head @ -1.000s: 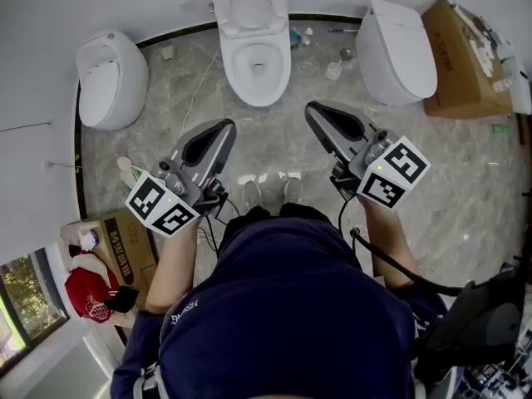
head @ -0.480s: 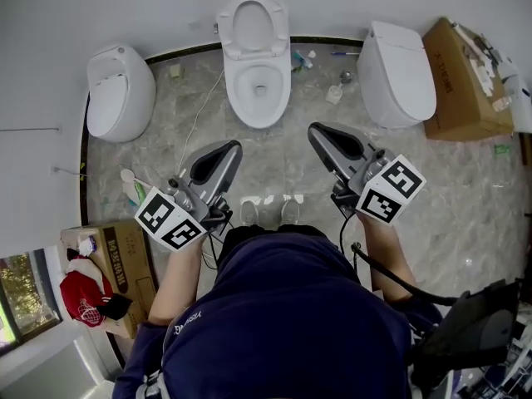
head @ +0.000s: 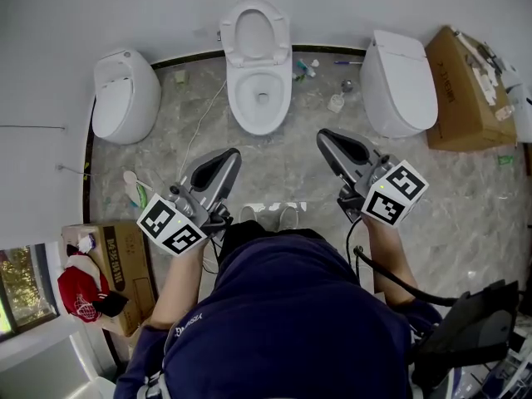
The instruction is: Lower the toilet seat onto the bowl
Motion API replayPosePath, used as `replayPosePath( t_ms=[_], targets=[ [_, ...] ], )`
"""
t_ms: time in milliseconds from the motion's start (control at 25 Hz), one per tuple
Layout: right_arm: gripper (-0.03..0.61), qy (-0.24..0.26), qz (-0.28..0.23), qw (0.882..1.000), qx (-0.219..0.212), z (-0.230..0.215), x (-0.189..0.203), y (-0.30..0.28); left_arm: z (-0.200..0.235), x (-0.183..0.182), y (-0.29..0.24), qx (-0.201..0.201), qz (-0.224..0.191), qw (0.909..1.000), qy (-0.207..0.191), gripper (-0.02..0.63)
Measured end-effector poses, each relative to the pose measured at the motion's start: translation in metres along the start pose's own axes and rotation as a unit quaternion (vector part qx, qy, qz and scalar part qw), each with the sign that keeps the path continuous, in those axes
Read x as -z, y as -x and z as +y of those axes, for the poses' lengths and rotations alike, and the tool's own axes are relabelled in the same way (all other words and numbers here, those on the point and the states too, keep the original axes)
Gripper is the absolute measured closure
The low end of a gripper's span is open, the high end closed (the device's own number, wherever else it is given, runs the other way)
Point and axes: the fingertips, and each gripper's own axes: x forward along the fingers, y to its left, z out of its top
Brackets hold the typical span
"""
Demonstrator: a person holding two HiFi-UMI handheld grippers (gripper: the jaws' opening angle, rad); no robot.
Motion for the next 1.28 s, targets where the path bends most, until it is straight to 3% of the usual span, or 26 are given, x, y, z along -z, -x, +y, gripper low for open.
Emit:
replayPosePath(
  t_ms=[400, 880, 1280],
  targets=[
    [0.571, 0.001, 0.018, 1.000, -0.008, -0.011, 0.005, -0.008, 0.010, 0.009, 0.003, -0.024, -0.002, 0.9996, 0.014, 0.610],
    [0.571, 0.004, 0.017, 1.000, 0.016, -0.034, -0.001, -0.008, 0.025, 0.004, -0.016, -0.007, -0.006, 0.9998, 0.015, 0.609],
    [0.571, 0.000, 0.041, 0.999, 0.022, -0.071, 0.003, -0.058, 0.086, 0.001, -0.041, -0.003, -0.007, 0.9994, 0.032, 0.611]
  ],
)
